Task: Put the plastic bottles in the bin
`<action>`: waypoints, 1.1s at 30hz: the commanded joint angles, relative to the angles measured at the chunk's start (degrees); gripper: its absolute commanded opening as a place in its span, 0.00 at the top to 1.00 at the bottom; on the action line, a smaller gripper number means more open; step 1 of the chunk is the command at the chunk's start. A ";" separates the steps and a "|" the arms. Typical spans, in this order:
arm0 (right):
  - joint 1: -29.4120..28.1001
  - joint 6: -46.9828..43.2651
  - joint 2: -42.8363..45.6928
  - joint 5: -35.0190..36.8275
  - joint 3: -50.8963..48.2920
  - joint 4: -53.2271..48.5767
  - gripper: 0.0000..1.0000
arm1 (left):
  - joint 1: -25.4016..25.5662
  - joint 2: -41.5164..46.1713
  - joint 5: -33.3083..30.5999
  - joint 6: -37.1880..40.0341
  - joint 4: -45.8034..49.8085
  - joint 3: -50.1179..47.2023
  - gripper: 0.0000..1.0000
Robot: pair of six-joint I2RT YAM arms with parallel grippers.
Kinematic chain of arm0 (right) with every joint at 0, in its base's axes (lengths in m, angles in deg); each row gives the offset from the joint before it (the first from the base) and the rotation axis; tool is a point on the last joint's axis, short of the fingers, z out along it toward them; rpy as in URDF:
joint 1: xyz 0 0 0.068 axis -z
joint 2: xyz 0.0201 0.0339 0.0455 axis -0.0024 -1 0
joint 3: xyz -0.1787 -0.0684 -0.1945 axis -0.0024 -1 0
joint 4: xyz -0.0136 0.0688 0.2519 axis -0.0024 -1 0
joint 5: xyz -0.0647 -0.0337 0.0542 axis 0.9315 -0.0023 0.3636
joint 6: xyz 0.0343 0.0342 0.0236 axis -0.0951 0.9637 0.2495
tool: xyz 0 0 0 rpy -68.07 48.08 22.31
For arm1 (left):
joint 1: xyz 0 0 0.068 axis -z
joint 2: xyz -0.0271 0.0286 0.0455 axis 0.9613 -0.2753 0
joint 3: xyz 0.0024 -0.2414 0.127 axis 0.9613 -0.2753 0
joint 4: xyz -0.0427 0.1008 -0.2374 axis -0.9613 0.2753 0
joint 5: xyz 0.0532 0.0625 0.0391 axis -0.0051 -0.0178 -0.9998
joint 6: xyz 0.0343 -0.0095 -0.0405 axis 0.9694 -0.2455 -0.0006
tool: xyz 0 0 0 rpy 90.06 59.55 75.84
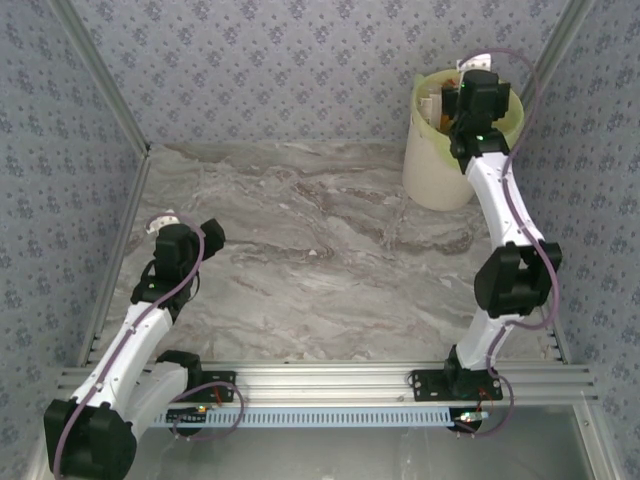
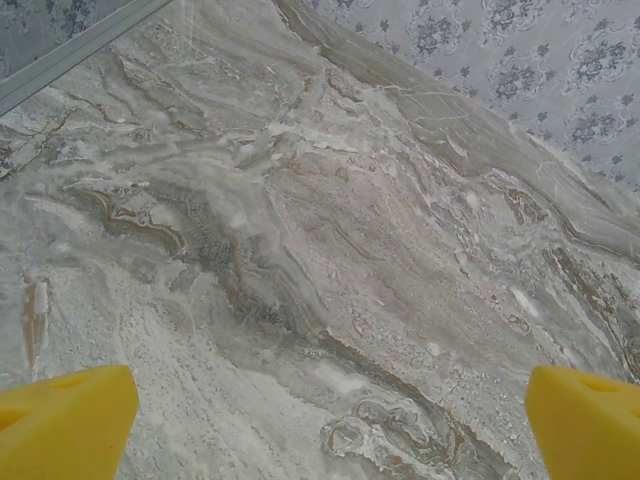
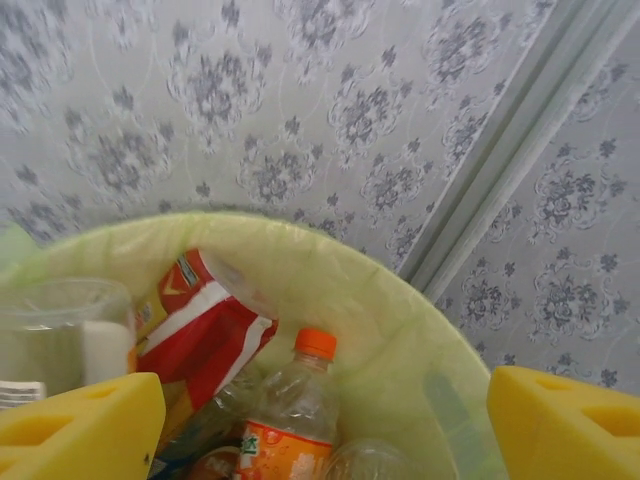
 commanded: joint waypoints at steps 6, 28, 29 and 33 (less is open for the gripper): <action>0.78 13.42 16.53 -5.72 -11.33 -2.47 0.00 | -1.70 -2.74 -5.45 1.66 1.05 3.59 0.01; 2.67 23.00 45.30 -20.19 -62.21 14.83 0.00 | -10.95 -25.40 -9.33 21.19 -20.62 2.50 0.01; 2.80 23.25 44.99 -20.31 -63.71 15.09 0.00 | -11.39 -26.33 -8.00 21.52 -21.42 2.49 0.01; 2.93 23.30 42.50 -20.74 -68.57 16.05 0.00 | -11.88 -28.96 -4.99 22.12 -31.10 -0.87 0.01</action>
